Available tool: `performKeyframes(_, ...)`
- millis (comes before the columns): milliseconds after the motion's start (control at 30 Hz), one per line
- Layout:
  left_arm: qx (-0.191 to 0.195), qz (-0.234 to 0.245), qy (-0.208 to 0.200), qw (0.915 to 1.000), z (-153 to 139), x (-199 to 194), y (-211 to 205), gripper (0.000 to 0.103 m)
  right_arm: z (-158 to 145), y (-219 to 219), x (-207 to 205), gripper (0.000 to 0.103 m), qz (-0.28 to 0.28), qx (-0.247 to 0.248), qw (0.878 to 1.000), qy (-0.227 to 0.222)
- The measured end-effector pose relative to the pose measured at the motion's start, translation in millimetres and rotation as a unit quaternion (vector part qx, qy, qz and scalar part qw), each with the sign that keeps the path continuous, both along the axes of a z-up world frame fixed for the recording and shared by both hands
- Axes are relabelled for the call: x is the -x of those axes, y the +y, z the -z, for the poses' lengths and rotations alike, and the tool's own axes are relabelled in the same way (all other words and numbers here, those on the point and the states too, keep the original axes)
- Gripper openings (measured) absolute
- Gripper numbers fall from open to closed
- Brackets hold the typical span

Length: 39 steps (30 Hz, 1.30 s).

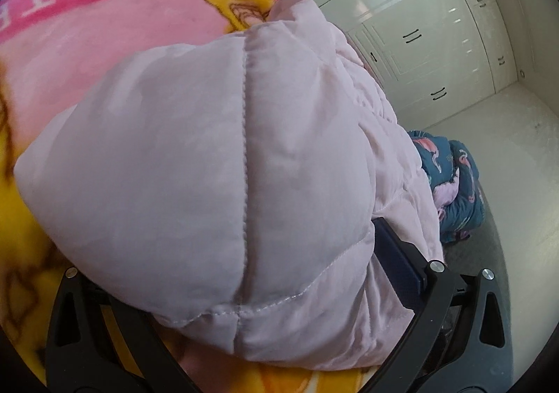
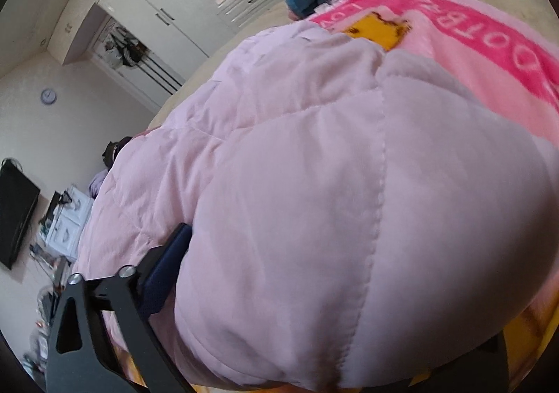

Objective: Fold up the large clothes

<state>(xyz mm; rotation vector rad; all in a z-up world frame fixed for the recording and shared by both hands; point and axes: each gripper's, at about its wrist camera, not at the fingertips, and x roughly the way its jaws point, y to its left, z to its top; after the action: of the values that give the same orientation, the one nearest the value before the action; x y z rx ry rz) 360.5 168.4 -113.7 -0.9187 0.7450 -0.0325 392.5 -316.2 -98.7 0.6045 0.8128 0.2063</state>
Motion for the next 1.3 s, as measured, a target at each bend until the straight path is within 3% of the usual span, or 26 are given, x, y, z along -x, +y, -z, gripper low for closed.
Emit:
performKeyframes(67,-0.002,0.004,-0.001,1.0000,-0.8,0.0,-0.4,0.093,-5.6,5.4,0.1,0.079,-0.010,0.022,1.000,-0.010)
performKeyframes(100,-0.003,0.006,-0.002,1.0000,-2.1,0.6,0.3,0.091,-10.4,9.3,1.1,0.070,-0.016,0.037,0.999,-0.017)
performKeyframes(200,-0.022,0.013,-0.010,0.9996,-9.8,2.4,-1.2,0.071,-25.2,21.8,4.9,0.053,-0.030,0.084,0.995,-0.042)
performKeyframes(267,-0.049,0.018,-0.017,0.9985,-19.2,4.8,-5.3,0.053,-33.1,30.3,8.0,0.048,-0.035,0.115,0.991,-0.055)
performKeyframes(433,-0.110,0.028,-0.033,0.9930,-42.3,13.4,-13.9,0.036,-62.0,54.2,22.4,0.040,-0.056,0.197,0.974,-0.099)
performKeyframes(833,-0.198,0.039,-0.065,0.9774,-82.9,63.7,-30.6,0.032,-96.7,81.6,83.7,0.037,-0.086,0.268,0.944,-0.170)
performKeyframes(1100,-0.219,0.041,-0.084,0.9712,-97.0,92.2,-34.8,0.032,-106.0,89.7,127.1,0.037,-0.098,0.282,0.937,-0.184)
performKeyframes(1300,-0.220,0.043,-0.088,0.9706,-99.5,112.5,-33.8,0.032,-103.5,87.6,151.5,0.037,-0.094,0.270,0.941,-0.181)
